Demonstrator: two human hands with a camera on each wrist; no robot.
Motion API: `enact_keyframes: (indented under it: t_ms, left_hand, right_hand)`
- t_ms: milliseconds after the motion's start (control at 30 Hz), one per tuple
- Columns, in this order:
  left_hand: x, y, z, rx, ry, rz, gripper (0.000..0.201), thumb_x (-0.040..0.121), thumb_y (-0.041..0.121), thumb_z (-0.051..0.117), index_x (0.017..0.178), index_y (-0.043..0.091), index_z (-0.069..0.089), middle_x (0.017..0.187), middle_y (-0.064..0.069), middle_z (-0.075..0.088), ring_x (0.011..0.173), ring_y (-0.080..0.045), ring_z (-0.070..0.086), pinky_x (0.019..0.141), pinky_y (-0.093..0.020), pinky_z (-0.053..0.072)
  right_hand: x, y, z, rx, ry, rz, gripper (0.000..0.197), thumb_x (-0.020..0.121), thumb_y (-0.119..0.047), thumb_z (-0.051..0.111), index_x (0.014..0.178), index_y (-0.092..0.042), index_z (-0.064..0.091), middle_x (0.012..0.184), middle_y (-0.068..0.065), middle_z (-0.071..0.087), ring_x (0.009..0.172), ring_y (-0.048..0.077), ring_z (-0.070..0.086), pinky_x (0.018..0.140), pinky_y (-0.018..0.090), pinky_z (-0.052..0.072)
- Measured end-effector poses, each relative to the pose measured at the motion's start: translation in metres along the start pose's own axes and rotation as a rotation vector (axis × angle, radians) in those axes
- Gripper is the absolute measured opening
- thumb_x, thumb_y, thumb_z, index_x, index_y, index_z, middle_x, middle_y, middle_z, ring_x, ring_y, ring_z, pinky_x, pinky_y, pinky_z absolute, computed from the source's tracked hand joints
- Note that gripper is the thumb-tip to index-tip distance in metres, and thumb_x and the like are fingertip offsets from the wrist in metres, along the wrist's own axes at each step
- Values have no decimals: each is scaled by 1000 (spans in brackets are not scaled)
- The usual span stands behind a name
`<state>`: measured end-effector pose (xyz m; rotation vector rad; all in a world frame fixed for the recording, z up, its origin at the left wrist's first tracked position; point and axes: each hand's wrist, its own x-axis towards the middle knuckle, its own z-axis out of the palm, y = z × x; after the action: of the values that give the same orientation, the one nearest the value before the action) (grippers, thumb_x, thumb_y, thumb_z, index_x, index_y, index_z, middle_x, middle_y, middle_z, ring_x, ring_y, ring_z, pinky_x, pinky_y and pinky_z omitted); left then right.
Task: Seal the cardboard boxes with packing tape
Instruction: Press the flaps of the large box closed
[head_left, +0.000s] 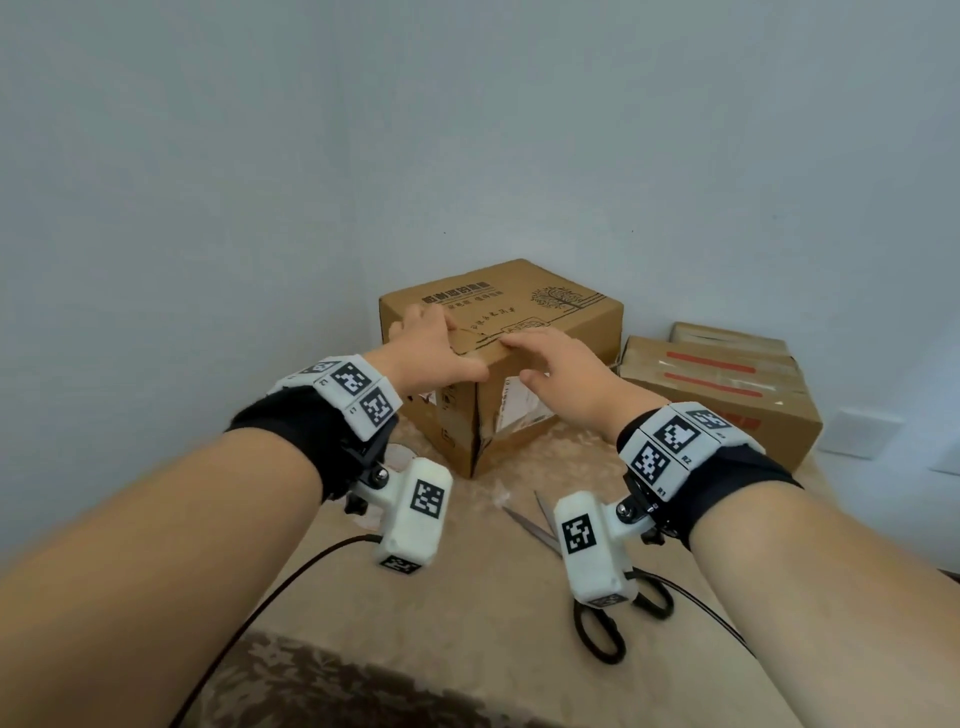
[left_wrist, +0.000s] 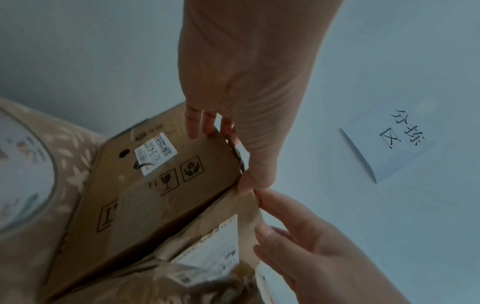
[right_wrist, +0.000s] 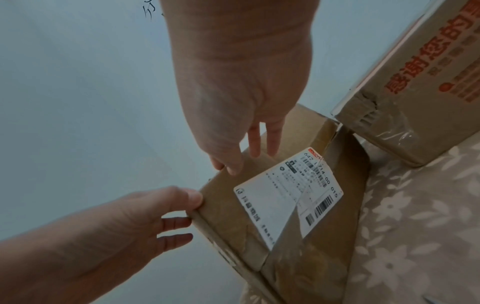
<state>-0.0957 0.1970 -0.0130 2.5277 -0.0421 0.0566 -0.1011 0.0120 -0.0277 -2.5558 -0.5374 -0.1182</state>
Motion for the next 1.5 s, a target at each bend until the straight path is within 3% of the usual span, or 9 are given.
enact_keyframes:
  t_ms: [200, 400, 500, 667, 833, 933, 1000, 1233, 1500]
  left_hand:
    - [0, -24, -27, -380, -90, 2, 70, 76, 2, 72, 131, 19, 32, 122, -9, 46, 99, -20, 53, 80, -31, 50]
    - [3, -36, -20, -547, 175, -1, 36, 93, 10, 58, 127, 4, 48, 102, -14, 55, 70, -9, 53, 47, -7, 40]
    - [9, -36, -22, -549, 157, -44, 40, 92, 11, 60, 129, 3, 47, 110, -15, 58, 80, -18, 58, 56, -15, 43]
    - [21, -35, -35, -435, 159, -122, 3, 87, 7, 63, 89, 8, 64, 93, -10, 57, 73, -14, 49, 65, -26, 42]
    - [21, -35, -34, -438, 178, -141, 20, 85, 8, 65, 67, 13, 58, 72, 0, 55, 65, -6, 46, 57, -19, 38]
    - [18, -34, -28, -472, 224, -144, 4, 88, 13, 63, 85, 12, 62, 86, -1, 58, 83, -12, 54, 75, -24, 46]
    - [15, -35, -22, -478, 256, -144, 19, 91, 20, 61, 107, 10, 61, 107, -5, 60, 100, -19, 57, 91, -33, 49]
    - [5, -49, -33, -561, 337, -165, 31, 89, 20, 64, 117, 10, 56, 117, -7, 56, 109, -26, 57, 97, -44, 48]
    - [-7, -39, -29, -521, 248, -80, 45, 88, 21, 67, 128, 7, 51, 117, -5, 54, 110, -21, 54, 99, -38, 47]
  right_hand:
    - [16, -17, 11, -141, 13, -83, 42, 99, -27, 50, 141, -24, 45, 144, -3, 46, 137, 24, 34, 116, 40, 24]
    - [29, -31, 24, -159, 158, -116, 28, 94, -25, 58, 121, -22, 57, 122, -4, 57, 114, 19, 47, 97, 33, 37]
    - [35, -31, 18, -157, 125, -128, 39, 92, -32, 60, 129, -25, 52, 127, -5, 55, 117, 16, 43, 100, 31, 33]
    - [44, -14, 7, -277, 42, 180, 63, 83, -78, 32, 132, -39, 44, 152, 2, 33, 144, 35, 16, 111, 63, 1]
    - [51, 21, -9, -84, 224, 532, 72, 76, -80, 44, 124, -27, 43, 141, 14, 42, 136, 39, 32, 110, 65, 9]
    - [45, 32, -10, 240, 214, 536, 86, 68, -76, 61, 130, -23, 35, 135, 13, 47, 124, 33, 45, 106, 52, 36]
    - [37, 28, -6, 280, 248, 516, 83, 71, -74, 61, 129, -22, 34, 130, 8, 51, 117, 31, 50, 101, 49, 41]
    - [10, 9, -7, 164, 278, 437, 58, 86, -64, 52, 124, -21, 44, 97, -2, 41, 106, 27, 49, 97, 40, 43]
    - [-22, 1, -5, -175, 415, 545, 41, 92, -52, 47, 113, -17, 50, 124, 17, 46, 116, 34, 42, 98, 44, 32]
